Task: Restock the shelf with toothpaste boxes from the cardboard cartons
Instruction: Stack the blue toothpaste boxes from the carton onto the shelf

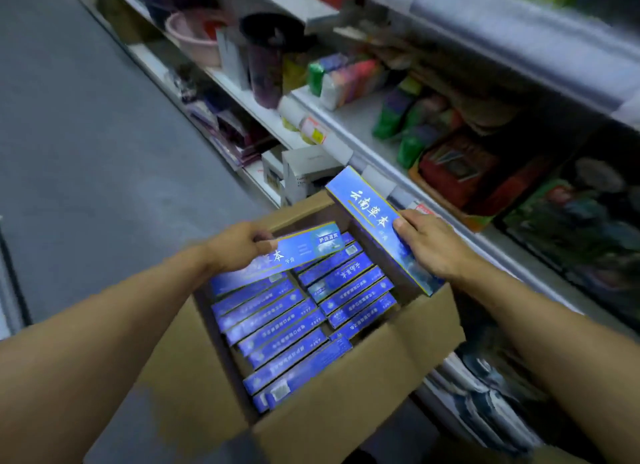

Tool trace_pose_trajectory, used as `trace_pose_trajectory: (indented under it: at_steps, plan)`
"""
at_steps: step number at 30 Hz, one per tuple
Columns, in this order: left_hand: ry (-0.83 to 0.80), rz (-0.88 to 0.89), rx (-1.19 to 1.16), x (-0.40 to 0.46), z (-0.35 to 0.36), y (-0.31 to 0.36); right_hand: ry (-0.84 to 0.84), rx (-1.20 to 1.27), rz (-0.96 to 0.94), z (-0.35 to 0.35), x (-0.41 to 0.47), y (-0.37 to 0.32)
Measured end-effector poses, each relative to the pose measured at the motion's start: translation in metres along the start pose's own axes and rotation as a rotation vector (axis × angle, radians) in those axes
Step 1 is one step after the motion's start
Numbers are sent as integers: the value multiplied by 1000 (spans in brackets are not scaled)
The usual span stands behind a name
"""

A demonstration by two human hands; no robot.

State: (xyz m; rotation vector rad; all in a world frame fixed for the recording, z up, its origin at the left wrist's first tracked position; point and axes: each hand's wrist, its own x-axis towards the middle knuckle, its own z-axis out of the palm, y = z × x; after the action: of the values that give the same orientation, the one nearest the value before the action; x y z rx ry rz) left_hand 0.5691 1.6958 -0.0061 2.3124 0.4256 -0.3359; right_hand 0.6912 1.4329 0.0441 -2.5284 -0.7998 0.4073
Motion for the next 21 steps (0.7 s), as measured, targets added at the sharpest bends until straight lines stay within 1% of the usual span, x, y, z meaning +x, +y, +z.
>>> trace_pose_trajectory:
  at_steps: [5, 10, 17, 21]
  plan:
    - [-16, 151, 98, -28, -45, 57, 171, -68, 30, -65, -56, -19]
    - [-14, 294, 168, -53, -76, 122, 293, -77, 66, -124, -108, -22]
    - [-8, 500, 254, -71, -94, 219, 481, -139, 149, -199, -167, -10]
    - [-6, 614, 246, -69, -96, 270, 577, -184, 201, -239, -189, 0]
